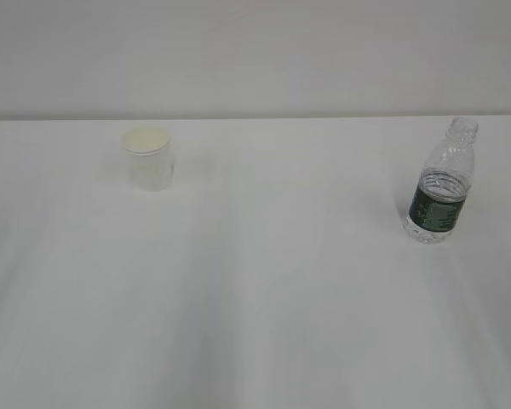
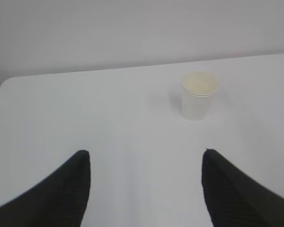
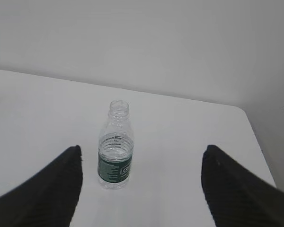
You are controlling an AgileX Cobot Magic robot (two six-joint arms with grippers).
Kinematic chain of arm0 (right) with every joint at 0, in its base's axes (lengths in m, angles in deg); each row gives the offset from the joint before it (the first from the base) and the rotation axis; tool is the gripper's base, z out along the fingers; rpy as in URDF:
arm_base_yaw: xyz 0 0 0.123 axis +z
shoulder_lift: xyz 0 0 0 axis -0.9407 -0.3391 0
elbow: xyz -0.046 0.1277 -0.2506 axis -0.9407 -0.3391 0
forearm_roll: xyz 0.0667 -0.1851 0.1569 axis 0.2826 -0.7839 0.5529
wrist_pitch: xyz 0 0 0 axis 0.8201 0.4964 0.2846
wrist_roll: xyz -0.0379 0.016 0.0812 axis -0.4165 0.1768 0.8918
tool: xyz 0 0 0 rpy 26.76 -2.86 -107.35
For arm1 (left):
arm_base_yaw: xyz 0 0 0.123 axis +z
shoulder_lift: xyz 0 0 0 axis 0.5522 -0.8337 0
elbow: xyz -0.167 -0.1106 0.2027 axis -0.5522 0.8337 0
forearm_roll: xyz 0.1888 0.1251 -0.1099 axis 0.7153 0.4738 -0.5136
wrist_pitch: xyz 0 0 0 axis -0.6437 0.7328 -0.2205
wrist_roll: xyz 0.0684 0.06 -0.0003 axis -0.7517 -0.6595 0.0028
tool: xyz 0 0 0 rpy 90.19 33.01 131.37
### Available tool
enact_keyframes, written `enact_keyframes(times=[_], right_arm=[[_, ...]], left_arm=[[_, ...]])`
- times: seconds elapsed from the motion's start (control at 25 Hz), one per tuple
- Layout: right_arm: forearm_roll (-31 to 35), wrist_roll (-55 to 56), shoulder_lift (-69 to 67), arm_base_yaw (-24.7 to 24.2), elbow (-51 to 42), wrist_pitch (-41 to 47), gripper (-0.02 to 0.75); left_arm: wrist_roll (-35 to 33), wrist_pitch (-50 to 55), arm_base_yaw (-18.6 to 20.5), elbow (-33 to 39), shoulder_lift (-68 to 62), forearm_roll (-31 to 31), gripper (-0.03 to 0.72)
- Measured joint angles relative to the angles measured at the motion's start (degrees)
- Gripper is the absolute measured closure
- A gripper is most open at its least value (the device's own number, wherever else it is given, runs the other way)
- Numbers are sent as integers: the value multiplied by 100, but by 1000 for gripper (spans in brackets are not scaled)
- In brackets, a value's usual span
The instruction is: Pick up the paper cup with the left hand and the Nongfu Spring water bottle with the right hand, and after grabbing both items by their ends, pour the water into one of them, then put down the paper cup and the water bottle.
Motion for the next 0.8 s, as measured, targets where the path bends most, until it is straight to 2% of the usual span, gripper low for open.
enact_keyframes(times=[0.32, 0.52, 0.8], right_arm=[[11, -9, -866, 177, -132, -1213, 151], [22, 25, -1534, 187, -132, -1597, 150], [22, 255, -2301, 187, -280, -2378, 151]], left_arm=[[0, -649, 0, 0, -1250, -320, 169], [0, -1281, 0, 0, -2258, -365, 170], [0, -2168, 0, 160, -2795, -365, 195]])
